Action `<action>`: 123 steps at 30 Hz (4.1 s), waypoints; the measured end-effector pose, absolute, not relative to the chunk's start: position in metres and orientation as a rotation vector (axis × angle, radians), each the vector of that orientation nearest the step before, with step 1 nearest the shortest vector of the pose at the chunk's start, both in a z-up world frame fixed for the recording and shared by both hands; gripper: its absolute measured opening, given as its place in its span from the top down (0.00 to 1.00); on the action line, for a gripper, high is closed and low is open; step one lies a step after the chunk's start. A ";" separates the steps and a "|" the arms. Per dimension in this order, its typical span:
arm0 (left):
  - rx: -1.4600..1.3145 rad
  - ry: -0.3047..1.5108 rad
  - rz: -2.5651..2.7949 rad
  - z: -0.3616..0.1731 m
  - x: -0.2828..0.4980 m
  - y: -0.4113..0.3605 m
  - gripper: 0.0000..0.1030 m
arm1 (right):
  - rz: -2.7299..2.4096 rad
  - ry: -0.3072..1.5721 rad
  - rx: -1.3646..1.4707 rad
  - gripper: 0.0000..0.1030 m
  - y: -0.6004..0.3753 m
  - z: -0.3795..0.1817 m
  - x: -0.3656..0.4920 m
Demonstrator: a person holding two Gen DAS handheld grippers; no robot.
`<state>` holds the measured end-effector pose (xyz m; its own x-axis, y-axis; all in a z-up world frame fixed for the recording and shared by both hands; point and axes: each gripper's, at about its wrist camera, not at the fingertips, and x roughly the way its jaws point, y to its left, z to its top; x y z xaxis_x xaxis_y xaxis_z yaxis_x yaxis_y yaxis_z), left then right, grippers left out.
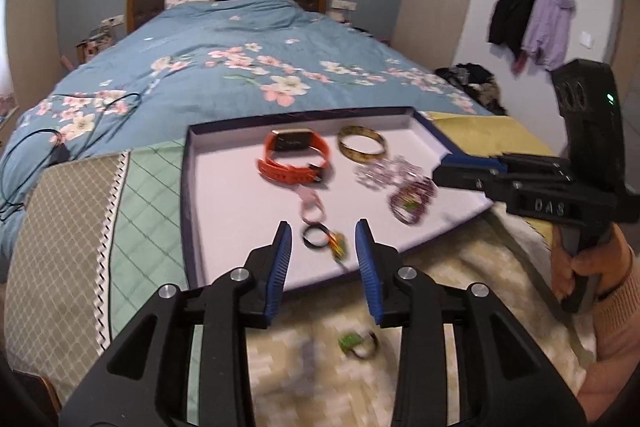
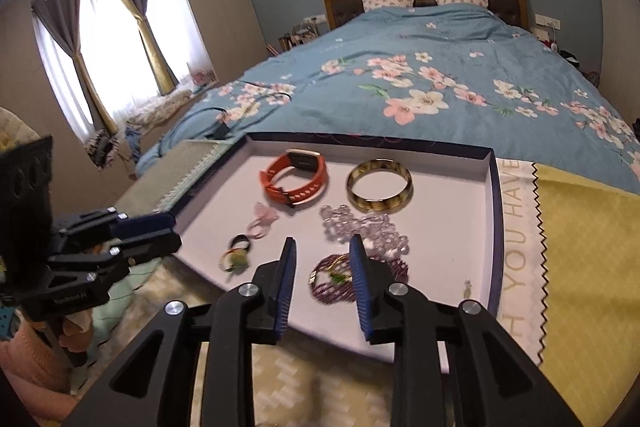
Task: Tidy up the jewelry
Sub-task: 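Move the left tool over the green bead ring while the right moves over the silver ring, then grasp the green bead ring with the left tool while the right grasps the silver ring, then hold the green bead ring in the left tool while the right holds the silver ring lifted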
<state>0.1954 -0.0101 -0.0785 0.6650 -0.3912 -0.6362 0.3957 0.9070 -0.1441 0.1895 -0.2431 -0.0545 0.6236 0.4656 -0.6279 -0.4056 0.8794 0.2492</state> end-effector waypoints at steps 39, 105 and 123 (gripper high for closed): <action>0.095 0.869 -0.429 -0.118 0.155 -0.028 0.57 | 0.477 0.886 -0.065 0.29 -0.227 -0.091 0.105; 0.075 0.843 -0.390 -0.114 0.153 -0.031 0.77 | 0.539 0.838 0.004 0.97 -0.229 -0.076 0.101; 0.076 0.802 -0.385 -0.102 0.146 -0.036 0.77 | 0.536 0.804 0.047 0.97 -0.233 -0.068 0.109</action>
<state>0.1462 -0.0360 -0.1017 0.6300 -0.3076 -0.7131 0.3642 0.9280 -0.0785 0.1088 -0.2331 -0.0683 0.5686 0.4739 -0.6724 -0.4388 0.8661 0.2393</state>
